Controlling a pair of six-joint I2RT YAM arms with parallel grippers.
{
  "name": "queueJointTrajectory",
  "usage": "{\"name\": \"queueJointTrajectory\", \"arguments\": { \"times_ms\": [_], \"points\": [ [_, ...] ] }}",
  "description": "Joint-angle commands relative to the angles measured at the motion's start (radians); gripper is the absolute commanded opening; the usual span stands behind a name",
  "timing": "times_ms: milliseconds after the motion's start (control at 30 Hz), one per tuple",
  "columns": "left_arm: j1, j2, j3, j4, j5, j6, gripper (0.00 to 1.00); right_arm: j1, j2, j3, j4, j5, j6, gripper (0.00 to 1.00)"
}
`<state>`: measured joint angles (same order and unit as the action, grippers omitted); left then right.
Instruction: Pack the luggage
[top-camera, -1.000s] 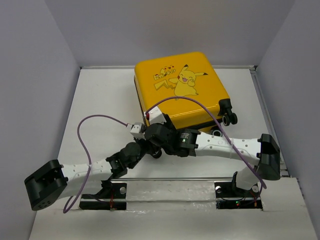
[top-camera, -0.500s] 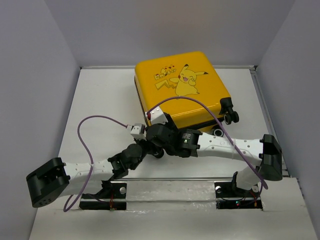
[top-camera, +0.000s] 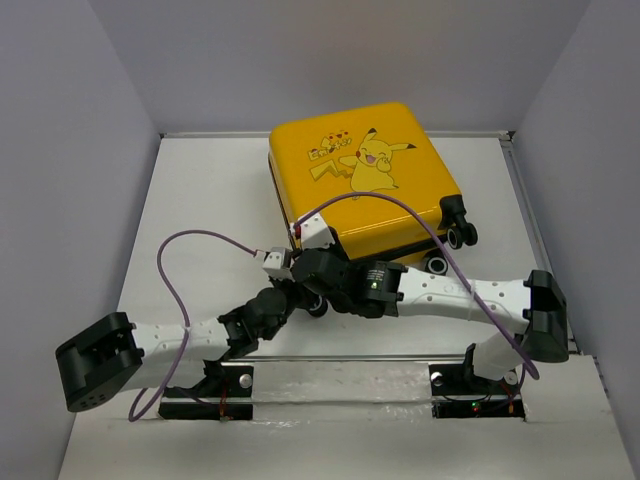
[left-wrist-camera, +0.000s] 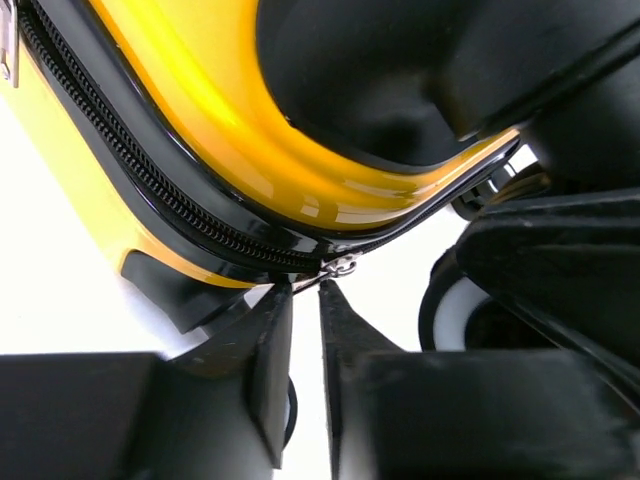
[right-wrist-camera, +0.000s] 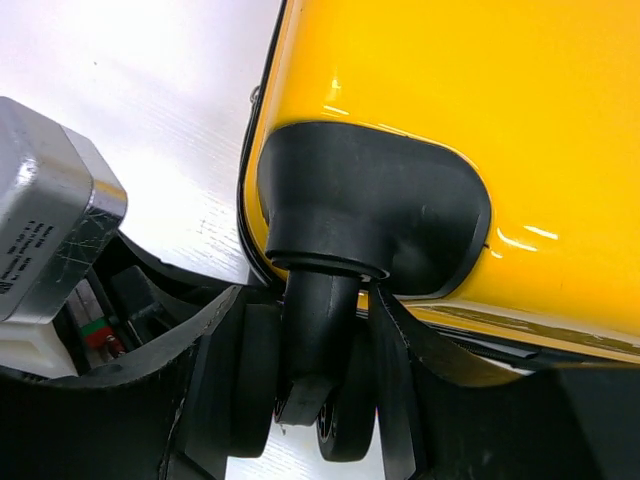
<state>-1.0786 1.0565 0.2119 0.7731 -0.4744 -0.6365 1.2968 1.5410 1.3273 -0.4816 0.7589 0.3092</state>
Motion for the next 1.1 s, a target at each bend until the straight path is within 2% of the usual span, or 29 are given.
{"name": "queueJointTrajectory", "arguments": {
  "times_ms": [0,33,100,267,400,533,700,800,967,1067],
  "points": [
    [0.002,0.008,0.083,0.325,-0.078,-0.017,0.21,0.044,-0.021,0.015,0.132,-0.076,0.004,0.07],
    [0.002,0.01,0.077,0.35,-0.081,-0.025,0.19,0.044,-0.021,0.015,0.132,-0.076,0.004,0.07],
    [-0.001,0.008,0.076,0.356,-0.092,-0.026,0.06,0.044,-0.024,0.01,0.132,-0.072,0.01,0.07],
    [-0.001,-0.033,0.058,0.335,-0.125,-0.025,0.06,0.053,-0.056,-0.026,0.13,-0.033,0.024,0.07],
    [-0.001,-0.081,0.026,0.229,-0.168,-0.025,0.06,0.053,-0.111,-0.08,0.101,0.013,0.045,0.07],
    [-0.003,-0.162,-0.031,0.198,-0.176,-0.023,0.06,0.053,-0.139,-0.122,0.074,0.029,0.071,0.07],
    [-0.003,-0.208,-0.055,0.177,-0.058,0.008,0.06,0.053,-0.162,-0.128,0.06,0.025,0.084,0.07],
    [-0.001,-0.228,-0.054,0.1,-0.033,-0.005,0.1,0.053,-0.173,-0.126,0.06,0.022,0.09,0.07],
    [-0.006,-0.213,-0.045,-0.003,0.077,0.032,0.07,0.053,-0.173,-0.112,0.058,0.008,0.097,0.07],
    [-0.036,-0.184,-0.055,-0.058,0.063,0.0,0.06,0.027,-0.179,-0.106,0.063,-0.019,0.103,0.07]
  ]
}}
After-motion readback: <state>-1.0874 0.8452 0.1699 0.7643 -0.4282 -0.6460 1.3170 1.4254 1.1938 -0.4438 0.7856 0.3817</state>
